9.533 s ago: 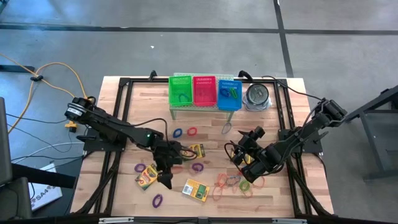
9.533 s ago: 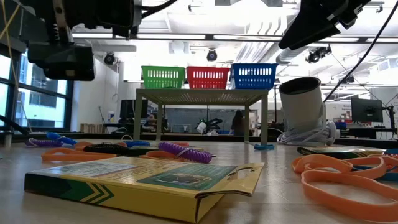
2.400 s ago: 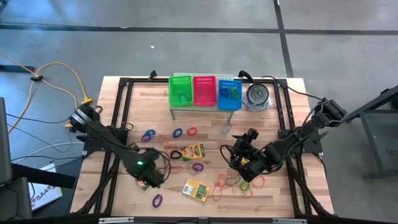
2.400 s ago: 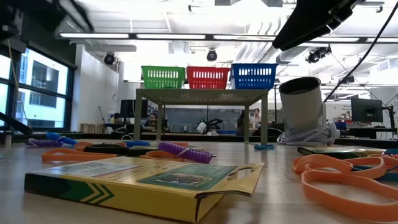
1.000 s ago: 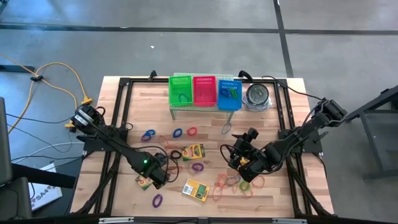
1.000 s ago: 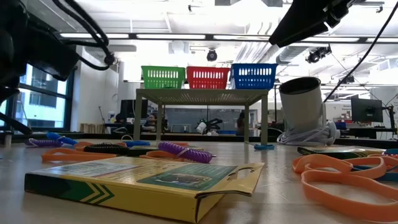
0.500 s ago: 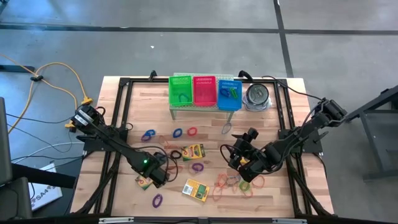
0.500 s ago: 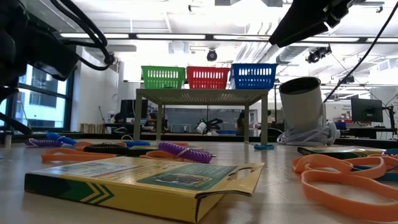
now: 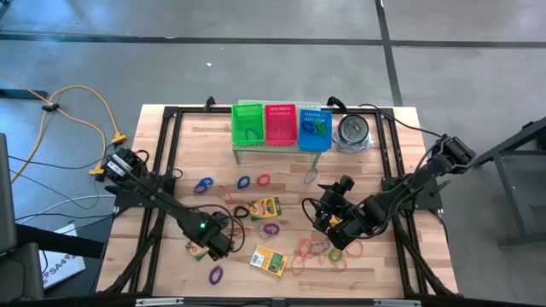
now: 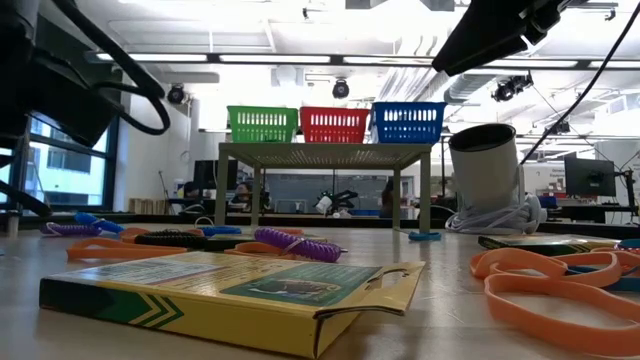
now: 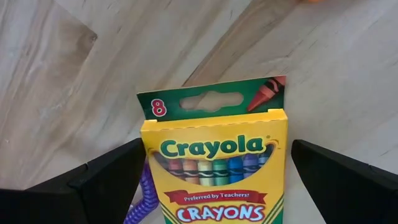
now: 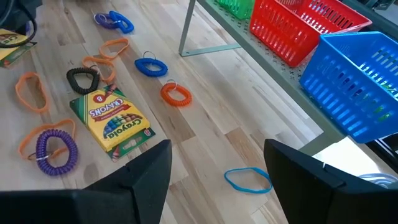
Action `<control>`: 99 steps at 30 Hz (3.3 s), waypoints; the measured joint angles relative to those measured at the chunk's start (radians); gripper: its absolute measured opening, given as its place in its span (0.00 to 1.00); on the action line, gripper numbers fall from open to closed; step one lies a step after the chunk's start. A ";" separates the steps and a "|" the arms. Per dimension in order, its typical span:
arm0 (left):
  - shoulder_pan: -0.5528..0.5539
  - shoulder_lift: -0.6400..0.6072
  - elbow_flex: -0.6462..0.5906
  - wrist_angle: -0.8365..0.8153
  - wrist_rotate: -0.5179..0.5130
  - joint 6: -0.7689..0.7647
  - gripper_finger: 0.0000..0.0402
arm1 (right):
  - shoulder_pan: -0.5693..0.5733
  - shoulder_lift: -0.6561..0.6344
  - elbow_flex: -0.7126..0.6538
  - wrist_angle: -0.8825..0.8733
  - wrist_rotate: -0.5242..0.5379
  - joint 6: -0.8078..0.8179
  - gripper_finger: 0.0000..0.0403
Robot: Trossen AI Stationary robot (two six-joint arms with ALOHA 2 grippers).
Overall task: Pick & Place Office Desk Supplies
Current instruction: Put the yellow crayon box into the red bin on the shelf
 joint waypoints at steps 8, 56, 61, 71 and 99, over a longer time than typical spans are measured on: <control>0.001 0.002 -0.002 0.052 0.060 -0.030 0.86 | 0.000 0.000 0.000 0.000 0.000 0.000 0.61; 0.547 -0.415 0.074 0.838 0.042 0.848 0.64 | 0.000 0.000 0.000 0.099 0.015 -0.019 0.61; 0.548 -0.401 0.076 0.965 0.224 0.911 0.64 | 0.000 0.000 0.000 0.240 -0.039 -0.132 0.61; 0.449 -0.394 0.076 1.010 0.278 0.989 0.64 | 0.010 0.000 0.000 0.608 -0.139 -0.476 0.61; 0.334 -0.288 0.076 1.264 0.411 1.146 0.64 | -0.106 0.135 -0.001 1.198 -0.849 -0.774 0.61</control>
